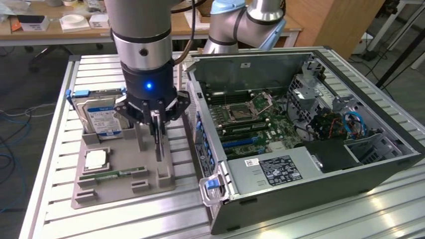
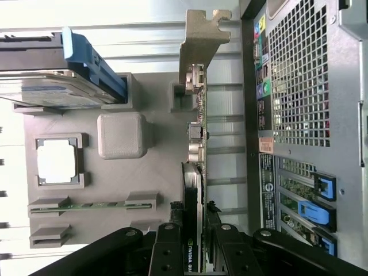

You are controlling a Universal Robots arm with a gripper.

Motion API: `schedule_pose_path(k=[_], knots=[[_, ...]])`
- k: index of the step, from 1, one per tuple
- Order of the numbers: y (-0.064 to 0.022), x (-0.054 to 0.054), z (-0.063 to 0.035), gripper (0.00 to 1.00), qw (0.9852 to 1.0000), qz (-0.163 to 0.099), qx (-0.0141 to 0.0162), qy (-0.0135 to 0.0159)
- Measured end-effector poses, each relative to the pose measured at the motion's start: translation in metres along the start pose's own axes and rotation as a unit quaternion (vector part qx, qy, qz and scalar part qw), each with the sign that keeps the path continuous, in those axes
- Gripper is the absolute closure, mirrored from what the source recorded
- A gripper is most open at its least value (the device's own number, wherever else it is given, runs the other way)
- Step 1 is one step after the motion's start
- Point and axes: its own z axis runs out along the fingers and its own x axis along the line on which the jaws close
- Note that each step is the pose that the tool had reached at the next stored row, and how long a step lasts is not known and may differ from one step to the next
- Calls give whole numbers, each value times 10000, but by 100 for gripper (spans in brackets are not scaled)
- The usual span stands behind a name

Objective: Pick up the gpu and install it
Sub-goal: 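Pick up the gpu and move the gpu toward the slot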

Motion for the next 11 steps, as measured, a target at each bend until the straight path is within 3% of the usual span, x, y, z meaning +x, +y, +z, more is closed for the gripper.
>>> schedule_pose_path(k=[5,11], knots=[[6,-4,-127,74,10000,0,0,0],[6,-9,-141,74,10000,-1,-1,1]])
